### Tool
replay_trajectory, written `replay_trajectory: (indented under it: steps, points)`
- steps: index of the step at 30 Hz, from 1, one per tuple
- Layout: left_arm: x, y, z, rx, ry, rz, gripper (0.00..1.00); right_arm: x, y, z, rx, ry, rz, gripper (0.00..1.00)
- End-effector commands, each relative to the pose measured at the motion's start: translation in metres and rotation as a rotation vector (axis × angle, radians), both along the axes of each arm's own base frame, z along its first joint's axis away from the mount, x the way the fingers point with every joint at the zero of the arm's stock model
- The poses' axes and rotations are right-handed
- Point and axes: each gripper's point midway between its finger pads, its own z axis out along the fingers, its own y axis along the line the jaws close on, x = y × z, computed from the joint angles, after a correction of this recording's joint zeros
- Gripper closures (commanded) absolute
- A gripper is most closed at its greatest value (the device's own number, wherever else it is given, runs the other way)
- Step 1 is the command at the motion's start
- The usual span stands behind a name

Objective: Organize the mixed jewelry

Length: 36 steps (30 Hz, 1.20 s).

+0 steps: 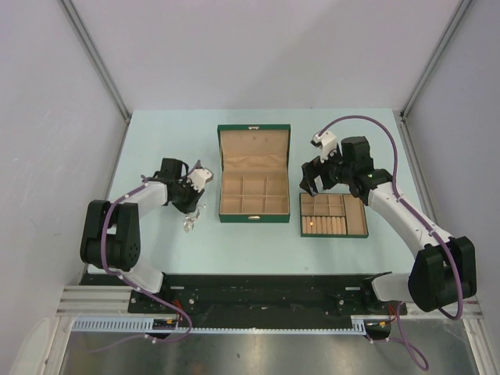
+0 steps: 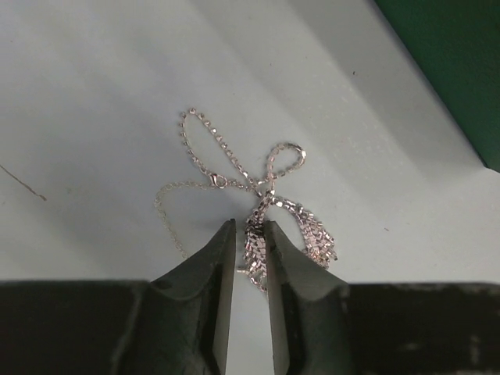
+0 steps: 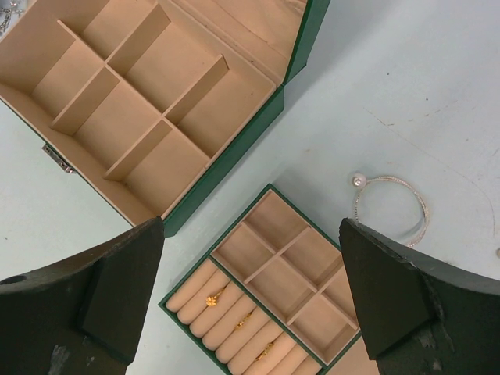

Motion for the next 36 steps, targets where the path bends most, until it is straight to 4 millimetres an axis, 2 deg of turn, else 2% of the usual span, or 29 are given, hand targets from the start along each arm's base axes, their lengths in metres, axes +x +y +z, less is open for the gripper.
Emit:
replay_trajectory:
  steps: [1,13,20,28,36]
  points:
    - [-0.004,0.005,-0.013,0.040,0.012,-0.022,0.75,0.007,0.003,0.014,0.016,-0.034,0.010,0.00]
    - [-0.007,0.003,-0.023,0.060,0.029,-0.032,0.97,0.008,0.002,0.013,0.016,-0.029,0.014,0.00]
    - [-0.011,0.001,-0.016,0.041,0.011,-0.036,1.00,0.007,0.002,0.013,0.017,-0.028,0.013,0.00]
    - [-0.014,-0.013,0.017,-0.044,-0.046,-0.051,1.00,0.006,0.005,0.014,0.027,-0.026,0.024,0.00]
    - [-0.013,-0.025,0.062,-0.120,-0.143,-0.072,1.00,0.000,0.017,0.017,0.043,-0.031,0.064,0.00]
